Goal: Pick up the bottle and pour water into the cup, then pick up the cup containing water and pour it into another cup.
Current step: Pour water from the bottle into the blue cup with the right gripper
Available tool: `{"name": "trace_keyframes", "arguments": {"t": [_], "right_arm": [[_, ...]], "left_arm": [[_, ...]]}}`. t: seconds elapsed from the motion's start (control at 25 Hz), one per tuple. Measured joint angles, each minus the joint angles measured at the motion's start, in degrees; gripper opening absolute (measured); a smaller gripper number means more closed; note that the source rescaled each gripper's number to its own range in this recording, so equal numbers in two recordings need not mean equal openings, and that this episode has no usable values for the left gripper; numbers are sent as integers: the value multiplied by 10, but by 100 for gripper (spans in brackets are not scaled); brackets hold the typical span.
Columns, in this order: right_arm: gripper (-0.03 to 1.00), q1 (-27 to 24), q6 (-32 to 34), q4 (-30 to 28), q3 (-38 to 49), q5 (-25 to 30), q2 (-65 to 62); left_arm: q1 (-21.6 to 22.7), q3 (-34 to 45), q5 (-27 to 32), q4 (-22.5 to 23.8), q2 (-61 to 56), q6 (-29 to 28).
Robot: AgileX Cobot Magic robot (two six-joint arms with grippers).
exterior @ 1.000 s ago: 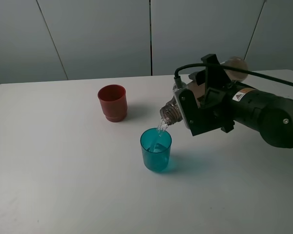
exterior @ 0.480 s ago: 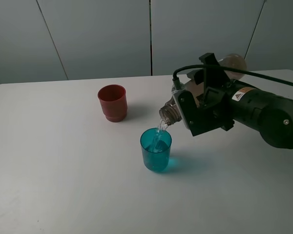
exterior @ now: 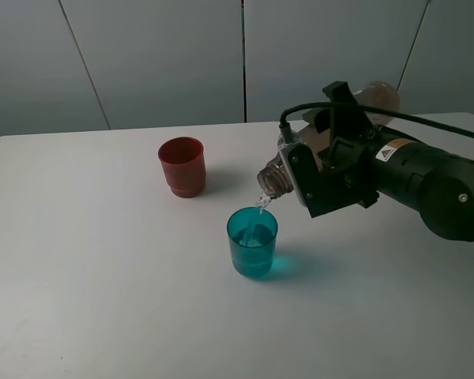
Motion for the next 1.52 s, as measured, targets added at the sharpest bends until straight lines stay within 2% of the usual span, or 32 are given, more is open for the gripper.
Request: {"name": "trace_keyframes", "arguments": {"t": [0.44, 1.52], "right_arm": [[0, 0, 0, -15, 0, -30, 0], [0, 0, 0, -49, 0, -38, 0]], "left_arm": [[0, 0, 0, 0, 0, 0], [0, 0, 0, 0, 0, 4]]}}
